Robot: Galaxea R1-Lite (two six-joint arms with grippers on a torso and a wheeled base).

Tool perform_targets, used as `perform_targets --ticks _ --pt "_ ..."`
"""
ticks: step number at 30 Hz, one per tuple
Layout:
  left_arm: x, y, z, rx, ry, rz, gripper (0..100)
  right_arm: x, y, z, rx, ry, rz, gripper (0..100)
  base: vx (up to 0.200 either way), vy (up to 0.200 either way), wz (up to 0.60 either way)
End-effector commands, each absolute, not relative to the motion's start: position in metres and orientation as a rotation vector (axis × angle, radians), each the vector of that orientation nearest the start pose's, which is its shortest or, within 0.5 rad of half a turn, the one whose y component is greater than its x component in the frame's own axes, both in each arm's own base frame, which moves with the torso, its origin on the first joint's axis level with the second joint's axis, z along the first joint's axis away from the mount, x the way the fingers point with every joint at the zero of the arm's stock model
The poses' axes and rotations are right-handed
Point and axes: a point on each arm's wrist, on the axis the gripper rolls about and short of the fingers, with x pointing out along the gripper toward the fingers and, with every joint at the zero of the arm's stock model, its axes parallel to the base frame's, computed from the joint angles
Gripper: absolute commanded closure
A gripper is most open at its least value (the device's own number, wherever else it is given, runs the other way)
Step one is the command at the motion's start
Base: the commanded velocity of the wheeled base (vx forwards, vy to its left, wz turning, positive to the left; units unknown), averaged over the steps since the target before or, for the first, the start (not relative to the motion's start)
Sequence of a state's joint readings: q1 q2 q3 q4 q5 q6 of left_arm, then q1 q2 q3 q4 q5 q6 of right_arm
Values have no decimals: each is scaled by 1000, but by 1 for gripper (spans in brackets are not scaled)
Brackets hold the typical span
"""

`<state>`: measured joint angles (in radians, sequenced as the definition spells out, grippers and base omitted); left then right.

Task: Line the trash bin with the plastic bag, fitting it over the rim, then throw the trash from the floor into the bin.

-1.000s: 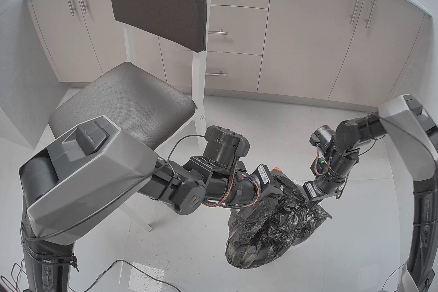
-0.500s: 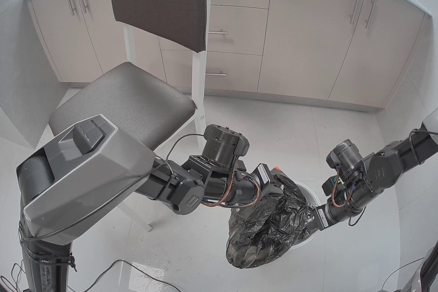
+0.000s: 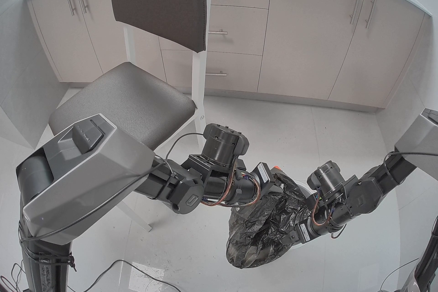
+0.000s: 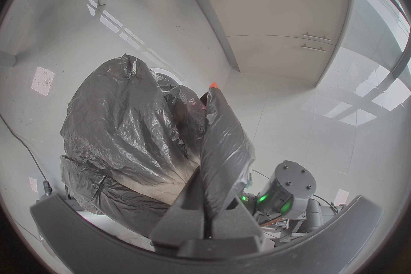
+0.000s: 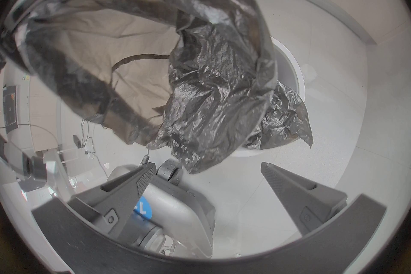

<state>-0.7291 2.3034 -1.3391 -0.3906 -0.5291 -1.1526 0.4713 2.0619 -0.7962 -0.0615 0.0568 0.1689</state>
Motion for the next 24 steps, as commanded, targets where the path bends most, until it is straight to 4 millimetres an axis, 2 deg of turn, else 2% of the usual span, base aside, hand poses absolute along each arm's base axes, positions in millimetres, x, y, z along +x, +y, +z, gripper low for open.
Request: perform_targets --ticks 1,8,16,17,24 --pt "324 -306 68 -899 1229 -722 100 282 146 5 -106 1225 314 0 0 0 0" --pt "324 -306 68 -899 1229 -722 100 294 149 4 -83 1112 311 0 0 0 0" --pt "324 -306 69 -900 1228 -723 100 292 151 7 -81 1095 317 0 0 0 0" --pt "324 -306 69 -899 1228 -725 100 291 150 7 -82 1098 316 100 0 0 0" --pt "323 -306 68 -896 1229 -724 100 286 145 13 -76 1092 311 100 0 0 0"
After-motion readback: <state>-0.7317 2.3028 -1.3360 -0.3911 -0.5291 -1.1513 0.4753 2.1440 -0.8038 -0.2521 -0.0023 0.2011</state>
